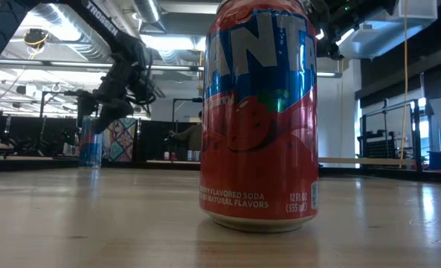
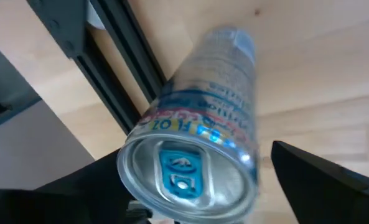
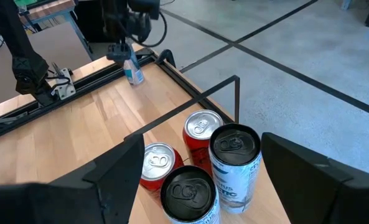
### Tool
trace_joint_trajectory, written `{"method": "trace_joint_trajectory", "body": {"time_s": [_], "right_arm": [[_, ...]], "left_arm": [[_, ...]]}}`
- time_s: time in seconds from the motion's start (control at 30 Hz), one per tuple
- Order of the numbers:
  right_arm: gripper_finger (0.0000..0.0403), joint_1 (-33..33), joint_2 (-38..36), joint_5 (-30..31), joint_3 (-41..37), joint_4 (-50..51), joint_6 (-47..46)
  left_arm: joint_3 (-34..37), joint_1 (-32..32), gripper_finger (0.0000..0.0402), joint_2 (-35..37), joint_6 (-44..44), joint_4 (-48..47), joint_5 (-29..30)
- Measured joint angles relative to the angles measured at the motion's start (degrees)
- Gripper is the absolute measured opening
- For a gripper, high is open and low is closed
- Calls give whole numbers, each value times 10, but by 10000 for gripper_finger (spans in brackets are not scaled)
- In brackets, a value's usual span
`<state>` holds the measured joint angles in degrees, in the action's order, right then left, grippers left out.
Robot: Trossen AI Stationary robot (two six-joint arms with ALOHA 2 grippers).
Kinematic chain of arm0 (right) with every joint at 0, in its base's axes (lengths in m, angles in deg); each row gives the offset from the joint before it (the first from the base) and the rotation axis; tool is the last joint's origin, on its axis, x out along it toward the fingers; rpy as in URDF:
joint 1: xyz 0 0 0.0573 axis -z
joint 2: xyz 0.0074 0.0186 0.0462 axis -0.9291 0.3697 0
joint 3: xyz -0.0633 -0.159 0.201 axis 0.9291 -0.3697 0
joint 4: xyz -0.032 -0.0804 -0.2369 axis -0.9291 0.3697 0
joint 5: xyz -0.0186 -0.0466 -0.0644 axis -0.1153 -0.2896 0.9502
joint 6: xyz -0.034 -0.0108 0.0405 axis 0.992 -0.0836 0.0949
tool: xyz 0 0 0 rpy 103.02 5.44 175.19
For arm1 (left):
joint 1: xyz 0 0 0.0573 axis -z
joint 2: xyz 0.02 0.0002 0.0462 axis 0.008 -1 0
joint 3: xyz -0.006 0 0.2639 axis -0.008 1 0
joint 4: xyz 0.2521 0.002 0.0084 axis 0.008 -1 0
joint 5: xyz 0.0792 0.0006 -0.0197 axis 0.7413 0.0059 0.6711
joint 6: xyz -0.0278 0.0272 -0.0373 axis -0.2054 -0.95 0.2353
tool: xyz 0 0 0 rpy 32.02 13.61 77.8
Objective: Place canned beverage on shelf
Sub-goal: Put the top white-blue soda can on the shelf
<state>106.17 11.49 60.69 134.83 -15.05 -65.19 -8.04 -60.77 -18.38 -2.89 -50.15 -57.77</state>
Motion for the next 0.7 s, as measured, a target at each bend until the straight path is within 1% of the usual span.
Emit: {"method": "trace_joint_trajectory", "body": {"time_s": [0.17, 0.3, 0.47, 0.6, 0.7], "right_arm": [[312, 0, 0, 1, 0, 0, 0], [312, 0, 0, 15, 0, 0, 1], [312, 0, 0, 15, 0, 16, 1], [312, 0, 0, 13, 0, 30, 1], [312, 0, 0, -21, 0, 47, 1]], "left_arm": [[11, -1, 268, 1, -2, -4, -42], [-3, 15, 199, 1, -28, -4, -60], [-27, 41, 196, 23, -57, -5, -83], [-36, 63, 196, 41, -60, -12, -106], [-37, 91, 196, 69, -60, -35, -131]]}}
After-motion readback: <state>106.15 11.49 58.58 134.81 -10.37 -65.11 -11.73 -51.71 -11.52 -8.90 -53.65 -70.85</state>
